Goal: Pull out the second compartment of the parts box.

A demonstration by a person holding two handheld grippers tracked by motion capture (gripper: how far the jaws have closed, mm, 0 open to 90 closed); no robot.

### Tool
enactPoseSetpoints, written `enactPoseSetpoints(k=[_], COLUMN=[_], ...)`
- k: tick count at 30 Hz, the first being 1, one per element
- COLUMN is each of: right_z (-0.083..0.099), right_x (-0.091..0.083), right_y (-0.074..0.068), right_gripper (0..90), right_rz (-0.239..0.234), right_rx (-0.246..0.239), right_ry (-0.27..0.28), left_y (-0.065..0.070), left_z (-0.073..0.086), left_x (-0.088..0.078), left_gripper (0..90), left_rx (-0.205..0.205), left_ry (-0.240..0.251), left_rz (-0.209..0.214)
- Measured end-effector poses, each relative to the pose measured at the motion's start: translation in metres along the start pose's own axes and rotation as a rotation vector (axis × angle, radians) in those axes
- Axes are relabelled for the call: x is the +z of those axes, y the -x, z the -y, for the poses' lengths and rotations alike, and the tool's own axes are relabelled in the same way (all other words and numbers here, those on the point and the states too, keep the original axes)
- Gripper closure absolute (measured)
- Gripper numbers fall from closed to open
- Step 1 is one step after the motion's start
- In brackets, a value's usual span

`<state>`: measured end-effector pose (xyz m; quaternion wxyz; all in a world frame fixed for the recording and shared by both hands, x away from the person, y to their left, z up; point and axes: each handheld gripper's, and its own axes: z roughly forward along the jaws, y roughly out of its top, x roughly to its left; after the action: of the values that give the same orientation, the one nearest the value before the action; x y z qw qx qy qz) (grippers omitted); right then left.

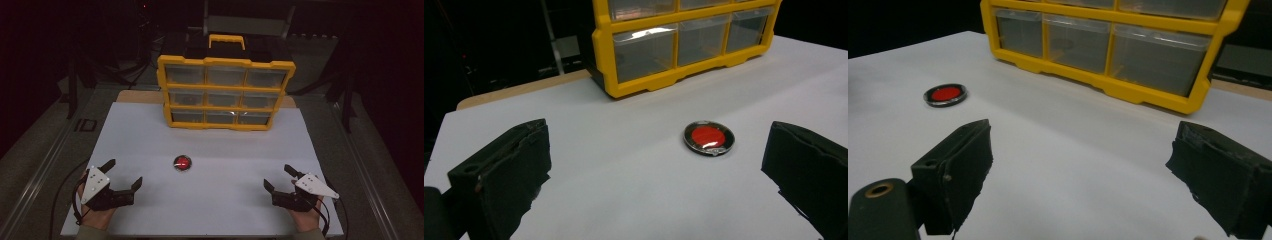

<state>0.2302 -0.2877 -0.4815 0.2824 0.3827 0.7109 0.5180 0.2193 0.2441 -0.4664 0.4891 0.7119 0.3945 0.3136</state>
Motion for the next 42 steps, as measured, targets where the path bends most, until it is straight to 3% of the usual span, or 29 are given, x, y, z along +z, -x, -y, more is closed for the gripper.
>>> enactPoseSetpoints(k=[20, 42], right_z=[-0.006, -0.019], right_x=[0.001, 0.014], right_y=[-0.006, -0.026], right_gripper=[8.2, 8.2], right_rz=[-0.022, -0.012], right_rx=[0.027, -0.040], right_ry=[-0.014, -0.075], left_y=[0.000, 0.001], left_z=[0.001, 0.002], left_x=[0.002, 0.004], left_gripper=[0.0, 0.0], left_rx=[0.005, 0.009], left_ry=[-0.015, -0.022], left_rz=[-0.014, -0.015])
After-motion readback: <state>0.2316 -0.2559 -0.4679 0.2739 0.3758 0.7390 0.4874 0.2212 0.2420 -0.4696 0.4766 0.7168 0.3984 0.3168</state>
